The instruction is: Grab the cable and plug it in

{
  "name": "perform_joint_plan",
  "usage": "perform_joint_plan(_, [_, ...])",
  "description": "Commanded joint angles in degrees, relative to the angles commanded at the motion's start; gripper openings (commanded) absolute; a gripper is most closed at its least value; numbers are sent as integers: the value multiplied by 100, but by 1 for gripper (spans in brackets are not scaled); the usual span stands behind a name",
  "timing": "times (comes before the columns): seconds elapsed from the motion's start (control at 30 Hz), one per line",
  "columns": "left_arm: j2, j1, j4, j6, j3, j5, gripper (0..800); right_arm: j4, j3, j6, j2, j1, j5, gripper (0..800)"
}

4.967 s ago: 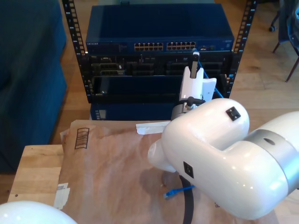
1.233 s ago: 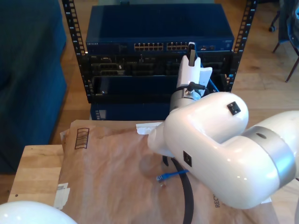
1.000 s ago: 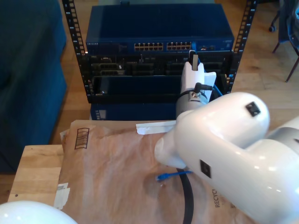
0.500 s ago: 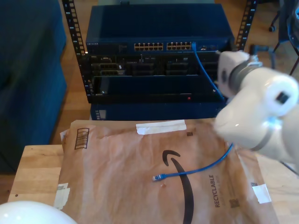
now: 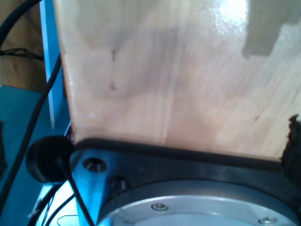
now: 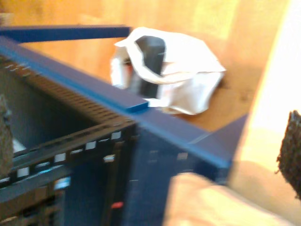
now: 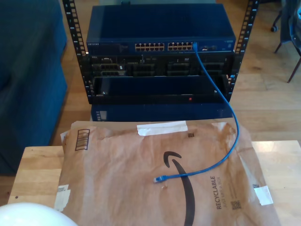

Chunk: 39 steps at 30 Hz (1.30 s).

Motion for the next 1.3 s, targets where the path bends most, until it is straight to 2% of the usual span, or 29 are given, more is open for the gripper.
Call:
perform_joint_plan(0.1, [0, 0, 0, 0, 0, 0, 800, -958, 202, -26, -281, -879, 1187, 791])
perform_joint_plan(0.2, [0, 0, 0, 0, 0, 0, 800, -1749, 501, -237, -492, -1512, 1881, 791])
perform_joint_plan(0.4, [0, 0, 0, 0, 0, 0, 800, -2347, 809, -1688, -888, -2787, 2593, 791])
perform_joint_plan(0.53, [0, 0, 0, 0, 0, 0, 800, -2382, 1301, -2778, -1081, -3807, 2629, 792])
perform_joint_plan(0.63, [0, 0, 0, 0, 0, 0, 800, -2488, 1697, -3165, -1187, -4387, 2611, 792])
perform_joint_plan(0.83, [0, 0, 0, 0, 0, 0, 800, -2558, 2470, -3297, -1204, -4712, 2453, 791])
perform_joint_plan(0.93, [0, 0, 0, 0, 0, 0, 800, -2620, 2998, -3367, -1231, -4905, 1521, 792])
perform_joint_plan(1.03, [0, 0, 0, 0, 0, 0, 800, -2602, 3490, -3420, -1767, -4985, 1116, 792])
perform_joint_plan(1.3, [0, 0, 0, 0, 0, 0, 800, -2532, 3965, -3429, -1679, -5116, 255, 798])
